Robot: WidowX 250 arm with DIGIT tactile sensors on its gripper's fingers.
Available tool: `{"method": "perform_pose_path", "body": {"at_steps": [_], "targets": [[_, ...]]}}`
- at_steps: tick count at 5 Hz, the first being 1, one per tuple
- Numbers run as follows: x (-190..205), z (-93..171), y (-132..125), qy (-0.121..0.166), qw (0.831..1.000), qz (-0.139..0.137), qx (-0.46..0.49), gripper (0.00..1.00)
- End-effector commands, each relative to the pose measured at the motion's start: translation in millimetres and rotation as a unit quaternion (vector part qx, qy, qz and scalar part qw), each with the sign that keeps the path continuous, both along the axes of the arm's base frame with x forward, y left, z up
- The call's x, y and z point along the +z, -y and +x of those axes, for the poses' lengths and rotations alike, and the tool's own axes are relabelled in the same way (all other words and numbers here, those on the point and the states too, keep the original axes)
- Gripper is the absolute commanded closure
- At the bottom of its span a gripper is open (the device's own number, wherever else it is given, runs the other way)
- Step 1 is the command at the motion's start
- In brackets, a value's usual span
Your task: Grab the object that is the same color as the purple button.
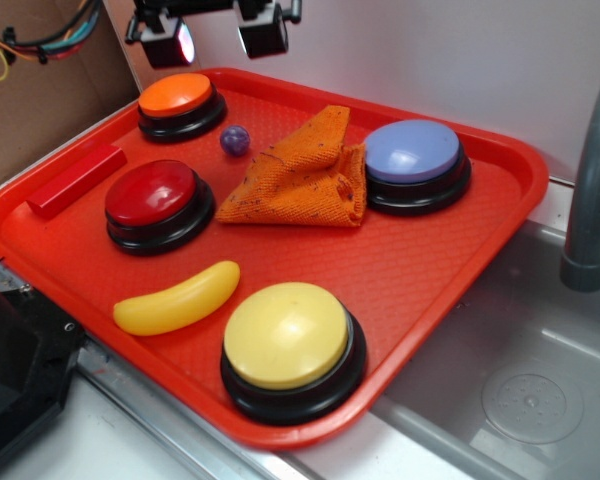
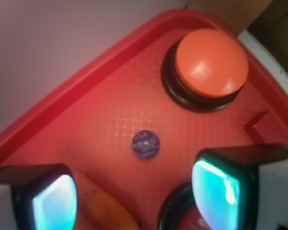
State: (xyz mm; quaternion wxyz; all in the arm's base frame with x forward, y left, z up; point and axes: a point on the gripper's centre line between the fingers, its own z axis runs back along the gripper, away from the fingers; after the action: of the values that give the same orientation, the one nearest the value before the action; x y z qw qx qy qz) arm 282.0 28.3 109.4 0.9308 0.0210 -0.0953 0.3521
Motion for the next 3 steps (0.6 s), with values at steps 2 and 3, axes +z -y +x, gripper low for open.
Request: {"method": "perform_pose_path", "body": {"at_steps": [2,3], "targets": [[-46,8,-24,-0.020,0.999,-0.018,0.023,0.00],[-60,4,-31,-0.035,0.999,-0.030,0.025,0.00]]}}
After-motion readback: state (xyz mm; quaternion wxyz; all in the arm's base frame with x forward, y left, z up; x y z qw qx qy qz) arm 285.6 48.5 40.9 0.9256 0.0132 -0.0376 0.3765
